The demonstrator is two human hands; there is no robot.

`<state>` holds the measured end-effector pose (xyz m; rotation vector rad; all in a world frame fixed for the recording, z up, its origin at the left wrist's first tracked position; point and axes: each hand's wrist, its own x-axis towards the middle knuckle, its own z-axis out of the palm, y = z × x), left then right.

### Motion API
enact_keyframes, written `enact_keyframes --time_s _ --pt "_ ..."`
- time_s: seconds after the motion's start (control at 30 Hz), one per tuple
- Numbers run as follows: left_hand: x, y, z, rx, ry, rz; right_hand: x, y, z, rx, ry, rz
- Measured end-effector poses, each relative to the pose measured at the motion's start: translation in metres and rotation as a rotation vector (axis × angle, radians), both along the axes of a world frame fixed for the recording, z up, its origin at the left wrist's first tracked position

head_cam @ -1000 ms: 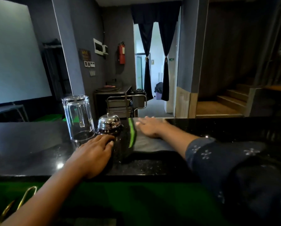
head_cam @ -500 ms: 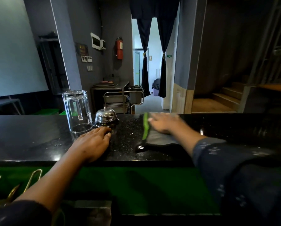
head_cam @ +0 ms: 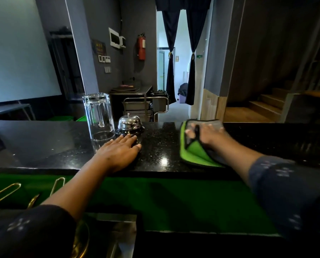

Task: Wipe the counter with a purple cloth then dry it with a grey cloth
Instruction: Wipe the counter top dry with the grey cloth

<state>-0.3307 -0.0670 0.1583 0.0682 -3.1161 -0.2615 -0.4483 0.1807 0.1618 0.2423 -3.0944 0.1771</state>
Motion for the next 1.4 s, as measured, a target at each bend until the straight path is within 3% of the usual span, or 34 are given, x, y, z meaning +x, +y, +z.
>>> enact_keyframes --time_s 0.13,0.23,0.3,0.4,0.53,0.67,0.8,0.93,1.1,1.27,1.4 --pt "0.000 -0.001 0.000 -0.015 -0.010 -0.010 0.042 -0.085 -0.006 -0.001 -0.010 0.260" --pt "0.002 -0.002 0.000 -0.014 -0.021 -0.026 0.066 -0.069 -0.005 0.004 -0.032 0.382" --pt "0.003 -0.004 -0.001 -0.004 -0.020 -0.035 0.063 -0.032 -0.005 0.012 -0.037 0.368" --pt "0.002 -0.003 -0.005 0.000 -0.016 -0.035 0.039 0.014 -0.002 0.013 -0.062 0.165" --pt "0.001 0.001 -0.001 0.004 -0.014 -0.009 0.013 -0.004 0.002 0.013 -0.050 0.026" --pt "0.006 0.002 0.005 -0.002 -0.027 -0.017 0.049 -0.051 -0.002 -0.002 -0.039 0.196" --pt "0.008 -0.002 0.002 0.020 -0.034 -0.041 0.094 -0.016 -0.006 0.013 -0.040 0.358" --pt "0.004 -0.001 -0.004 -0.004 -0.031 -0.032 0.075 0.042 -0.004 0.031 -0.089 0.198" --pt "0.005 0.008 0.002 0.011 -0.030 0.008 0.035 0.009 0.010 0.022 -0.106 0.059" --pt "0.013 0.011 0.009 0.076 0.018 0.019 0.078 -0.055 0.003 0.030 -0.065 0.355" --pt "0.024 0.013 0.008 0.208 0.146 0.033 0.087 -0.026 -0.002 0.031 -0.085 0.450"
